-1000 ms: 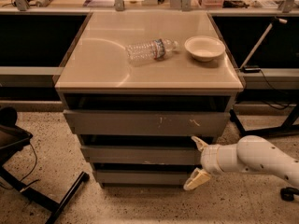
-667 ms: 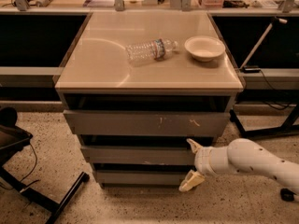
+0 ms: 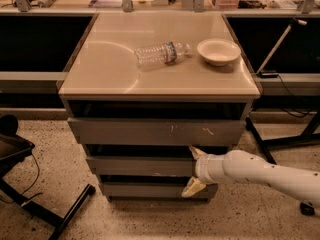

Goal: Open middle drawer

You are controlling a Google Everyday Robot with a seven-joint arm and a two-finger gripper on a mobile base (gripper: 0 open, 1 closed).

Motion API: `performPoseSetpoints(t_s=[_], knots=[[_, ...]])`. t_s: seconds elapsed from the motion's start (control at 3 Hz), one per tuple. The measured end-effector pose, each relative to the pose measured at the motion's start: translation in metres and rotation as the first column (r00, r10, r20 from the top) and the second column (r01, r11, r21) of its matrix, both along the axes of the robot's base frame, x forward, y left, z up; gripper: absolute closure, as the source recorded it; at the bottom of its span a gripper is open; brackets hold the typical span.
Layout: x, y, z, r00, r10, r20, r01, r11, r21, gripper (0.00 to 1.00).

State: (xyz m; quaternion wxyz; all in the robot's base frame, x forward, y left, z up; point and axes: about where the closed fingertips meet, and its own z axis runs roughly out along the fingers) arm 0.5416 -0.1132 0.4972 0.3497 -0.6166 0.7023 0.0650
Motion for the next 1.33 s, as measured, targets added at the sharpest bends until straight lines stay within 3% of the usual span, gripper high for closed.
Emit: performPoseSetpoints(t_s=[0.33, 0.67, 1.0, 1.33], knots=[[0.018, 0.035, -0.046, 0.9993, 0.031, 0.022, -0.031, 0.999, -0.019, 0.0], [0.018, 0.034, -0.046, 0.9993, 0.03, 0.022, -0.029, 0.999, -0.019, 0.0], [0.03, 0.037, -0.06, 0.9991, 0.037, -0.02, -0.036, 0.999, 0.023, 0.0], [0.078, 0.038, -0.081, 0.9971, 0.013, -0.075, -0.005, 0.995, 0.098, 0.0]])
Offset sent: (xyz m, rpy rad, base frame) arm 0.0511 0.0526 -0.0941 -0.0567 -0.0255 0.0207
